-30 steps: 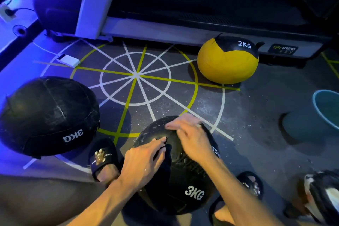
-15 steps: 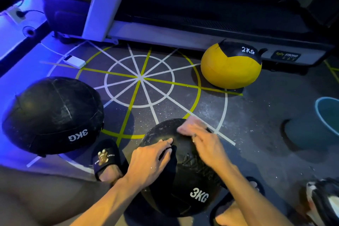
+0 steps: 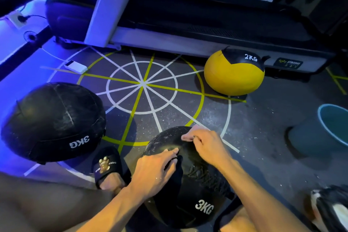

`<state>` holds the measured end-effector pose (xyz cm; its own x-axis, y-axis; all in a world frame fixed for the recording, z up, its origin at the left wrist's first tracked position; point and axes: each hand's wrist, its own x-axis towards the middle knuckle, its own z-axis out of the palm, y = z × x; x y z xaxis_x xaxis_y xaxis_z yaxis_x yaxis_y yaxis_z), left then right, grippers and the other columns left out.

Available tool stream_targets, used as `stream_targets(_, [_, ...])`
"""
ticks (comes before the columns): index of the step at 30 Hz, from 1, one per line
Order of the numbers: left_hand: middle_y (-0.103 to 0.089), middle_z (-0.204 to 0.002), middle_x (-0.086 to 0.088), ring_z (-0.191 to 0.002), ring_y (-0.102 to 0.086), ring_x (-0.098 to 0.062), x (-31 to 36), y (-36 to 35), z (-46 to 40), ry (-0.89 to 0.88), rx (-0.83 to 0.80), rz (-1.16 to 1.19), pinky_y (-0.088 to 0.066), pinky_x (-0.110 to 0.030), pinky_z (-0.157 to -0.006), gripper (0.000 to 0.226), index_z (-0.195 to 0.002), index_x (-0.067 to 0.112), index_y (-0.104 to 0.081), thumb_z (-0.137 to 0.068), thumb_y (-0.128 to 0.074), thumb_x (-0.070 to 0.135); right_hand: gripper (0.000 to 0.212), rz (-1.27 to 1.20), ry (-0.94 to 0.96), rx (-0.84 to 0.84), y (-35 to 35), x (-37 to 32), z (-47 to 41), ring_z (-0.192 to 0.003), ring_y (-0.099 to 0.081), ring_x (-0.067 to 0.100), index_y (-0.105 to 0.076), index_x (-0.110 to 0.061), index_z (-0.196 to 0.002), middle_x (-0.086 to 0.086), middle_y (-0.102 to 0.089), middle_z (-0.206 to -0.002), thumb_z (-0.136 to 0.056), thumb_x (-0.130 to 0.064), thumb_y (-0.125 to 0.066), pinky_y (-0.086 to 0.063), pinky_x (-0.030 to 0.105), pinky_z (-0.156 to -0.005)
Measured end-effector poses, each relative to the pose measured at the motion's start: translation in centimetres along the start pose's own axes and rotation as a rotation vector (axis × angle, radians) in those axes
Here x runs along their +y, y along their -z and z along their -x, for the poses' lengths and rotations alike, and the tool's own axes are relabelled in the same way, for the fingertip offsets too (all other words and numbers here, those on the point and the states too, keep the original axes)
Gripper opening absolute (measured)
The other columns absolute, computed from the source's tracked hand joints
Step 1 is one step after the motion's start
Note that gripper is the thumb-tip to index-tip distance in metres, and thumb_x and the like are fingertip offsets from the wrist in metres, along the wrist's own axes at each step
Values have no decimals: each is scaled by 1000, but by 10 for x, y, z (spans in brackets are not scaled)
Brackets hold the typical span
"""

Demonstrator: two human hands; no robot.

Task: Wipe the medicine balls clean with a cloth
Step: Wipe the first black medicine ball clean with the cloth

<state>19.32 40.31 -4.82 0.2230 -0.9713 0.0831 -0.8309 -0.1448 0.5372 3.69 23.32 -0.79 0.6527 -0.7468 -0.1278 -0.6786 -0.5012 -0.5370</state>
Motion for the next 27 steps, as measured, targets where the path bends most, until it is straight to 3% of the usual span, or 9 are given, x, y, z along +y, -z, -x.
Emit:
stream_targets(3, [-69, -124, 24, -121, -59, 4, 2, -3, 2, -12, -31, -2, -56, -30, -71, 36, -129, 42, -59, -102, -39, 54, 41, -91, -12, -17, 7, 7, 0, -89, -68, -8, -78, -30, -90, -21, -76, -95, -100, -7, -45, -54, 22, -94])
stream_targets(6, [-65, -131, 27, -132, -49, 8, 9, -9, 3, -36, -59, 1, -57, -31, -77, 29, -125, 44, -50, -102, -36, 54, 39, -117, -112, 5, 1, 7, -10, -97, -66, -13, -78, -28, -100, -25, -76, -96, -101, -7, -44, -55, 29, -99])
stream_targets(8, [-67, -128, 26, -129, -53, 6, 10, -10, 3, -46, -53, -5, -57, -30, -74, 31, -127, 44, -51, -101, -37, 54, 39, -78, -70, 4, -3, -4, -9, -102, -64, -11, -78, -27, -106, -25, -74, -106, -102, -10, -43, -55, 26, -98])
stream_targets(11, [-71, -120, 21, -112, -66, -6, 5, -2, -1, -27, -27, -4, -55, -33, -70, 40, -130, 42, -60, -100, -36, 55, 41, -82, 50, 5, -7, -9, 12, -83, -61, -15, -80, -33, -100, -24, -72, -97, -99, -12, -45, -49, 7, -76])
stream_targets(12, [-71, -118, 21, -107, -67, -9, 3, 0, -2, -30, -32, -4, -54, -33, -70, 40, -128, 42, -60, -100, -35, 56, 41, -67, 72, -7, -5, -7, 24, -78, -64, -9, -79, -38, -101, -19, -75, -97, -96, -17, -44, -51, 11, -71])
stream_targets(14, [-70, -120, 23, -109, -66, -7, 2, -1, -4, -38, -40, 7, -53, -32, -73, 39, -128, 42, -59, -101, -34, 56, 39, -76, 80, 13, 0, 4, 35, -83, -70, -1, -77, -41, -102, -16, -77, -103, -93, -25, -43, -58, 29, -78])
stream_targets(18, [-70, -122, 25, -122, -58, 3, 8, -7, -5, -33, 11, 12, -56, -29, -73, 36, -130, 43, -60, -101, -41, 53, 44, -187, -38, 179, 2, 16, 32, -95, -66, -13, -75, -39, -108, -40, -69, -98, -99, -4, -50, -50, 7, -86])
stream_targets(23, [-69, -108, 21, -95, -66, -11, 5, 5, -6, -65, 6, 42, -42, -27, -63, 25, -118, 41, -57, -100, -41, 51, 43, -41, 290, 75, -28, 1, 67, -130, -54, -2, -67, -24, -132, -12, -63, -136, -94, -15, -49, -32, 11, -114])
stream_targets(27, [-65, -126, 32, -111, -63, -1, 7, -4, -5, -45, 61, 49, -51, -22, -68, 29, -122, 40, -63, -100, -47, 51, 39, -171, -51, 266, -8, 26, 43, -100, -66, -5, -76, -27, -119, -17, -70, -125, -99, -6, -51, -46, 3, -89])
